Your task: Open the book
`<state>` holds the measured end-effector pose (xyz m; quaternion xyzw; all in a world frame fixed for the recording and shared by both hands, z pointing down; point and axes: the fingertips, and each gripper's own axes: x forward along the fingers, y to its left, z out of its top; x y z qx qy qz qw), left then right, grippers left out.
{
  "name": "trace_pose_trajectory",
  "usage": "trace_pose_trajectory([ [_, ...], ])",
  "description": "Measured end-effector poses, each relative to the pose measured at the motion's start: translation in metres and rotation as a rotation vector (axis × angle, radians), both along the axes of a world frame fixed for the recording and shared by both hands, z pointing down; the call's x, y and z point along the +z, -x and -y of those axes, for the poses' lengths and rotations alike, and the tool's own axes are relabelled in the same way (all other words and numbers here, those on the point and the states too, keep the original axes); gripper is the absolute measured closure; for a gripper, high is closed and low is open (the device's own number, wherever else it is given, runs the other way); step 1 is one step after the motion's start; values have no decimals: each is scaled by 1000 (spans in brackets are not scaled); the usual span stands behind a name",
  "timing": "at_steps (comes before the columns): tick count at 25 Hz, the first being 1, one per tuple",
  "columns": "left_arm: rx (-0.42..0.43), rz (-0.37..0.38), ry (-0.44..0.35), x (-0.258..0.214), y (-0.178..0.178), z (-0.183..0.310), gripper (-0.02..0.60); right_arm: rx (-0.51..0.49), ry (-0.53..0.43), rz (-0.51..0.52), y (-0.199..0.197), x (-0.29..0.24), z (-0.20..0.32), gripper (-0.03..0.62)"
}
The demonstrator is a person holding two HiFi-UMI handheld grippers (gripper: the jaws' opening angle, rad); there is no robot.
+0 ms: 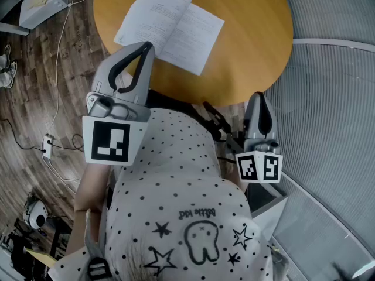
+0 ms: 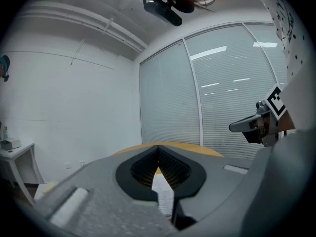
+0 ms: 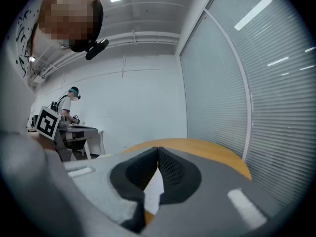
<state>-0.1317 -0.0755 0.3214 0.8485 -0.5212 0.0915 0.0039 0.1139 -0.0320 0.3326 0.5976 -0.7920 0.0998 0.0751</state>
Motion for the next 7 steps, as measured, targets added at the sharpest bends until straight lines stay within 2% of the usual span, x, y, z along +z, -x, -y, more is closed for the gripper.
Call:
trace_pose_trajectory([
  [7,11,3,-1,-2,-3,2,572,0,-1,0,-1,-1,2,589],
])
